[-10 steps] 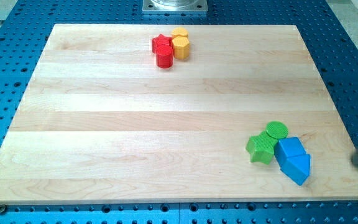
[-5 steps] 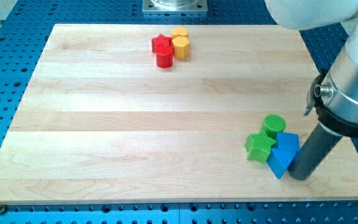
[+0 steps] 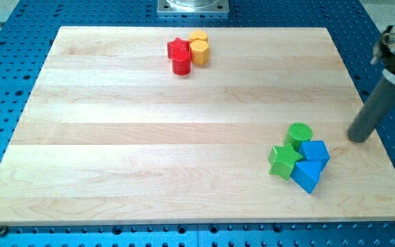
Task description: Move together the green blocks and blue blocks
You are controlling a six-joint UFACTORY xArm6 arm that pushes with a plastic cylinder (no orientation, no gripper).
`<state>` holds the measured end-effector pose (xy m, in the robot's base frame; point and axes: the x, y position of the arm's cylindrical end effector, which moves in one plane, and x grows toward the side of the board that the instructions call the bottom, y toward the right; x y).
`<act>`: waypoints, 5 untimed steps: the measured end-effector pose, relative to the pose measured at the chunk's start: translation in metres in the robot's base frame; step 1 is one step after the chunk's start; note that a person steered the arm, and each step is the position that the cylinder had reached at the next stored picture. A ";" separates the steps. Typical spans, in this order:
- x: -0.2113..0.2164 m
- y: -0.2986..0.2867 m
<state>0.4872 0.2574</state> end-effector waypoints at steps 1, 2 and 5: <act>0.000 -0.022; 0.000 -0.056; 0.002 -0.085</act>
<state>0.4896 0.1726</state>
